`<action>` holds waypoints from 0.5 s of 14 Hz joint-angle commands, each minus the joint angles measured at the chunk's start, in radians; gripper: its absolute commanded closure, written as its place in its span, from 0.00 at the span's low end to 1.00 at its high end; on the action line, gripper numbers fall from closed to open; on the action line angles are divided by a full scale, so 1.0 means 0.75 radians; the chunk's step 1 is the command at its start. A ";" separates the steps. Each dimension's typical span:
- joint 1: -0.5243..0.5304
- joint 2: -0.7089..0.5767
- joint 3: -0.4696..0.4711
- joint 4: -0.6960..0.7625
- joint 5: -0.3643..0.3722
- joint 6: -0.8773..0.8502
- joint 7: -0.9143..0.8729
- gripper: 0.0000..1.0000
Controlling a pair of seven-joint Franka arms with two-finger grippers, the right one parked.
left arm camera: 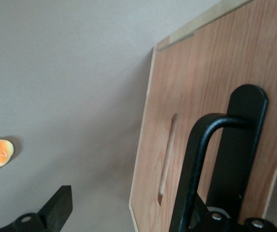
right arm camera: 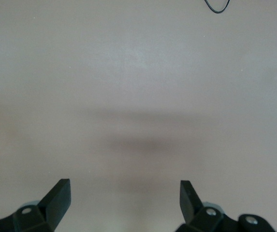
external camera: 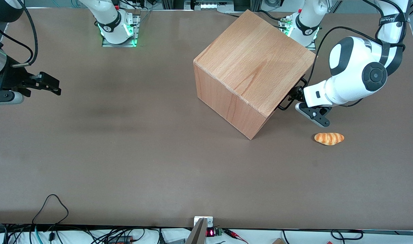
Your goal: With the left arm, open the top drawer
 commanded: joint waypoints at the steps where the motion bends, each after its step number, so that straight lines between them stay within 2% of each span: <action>1: 0.031 0.010 0.068 -0.013 -0.023 0.138 0.051 0.00; 7: 0.056 0.053 0.277 0.004 -0.008 0.339 0.051 0.00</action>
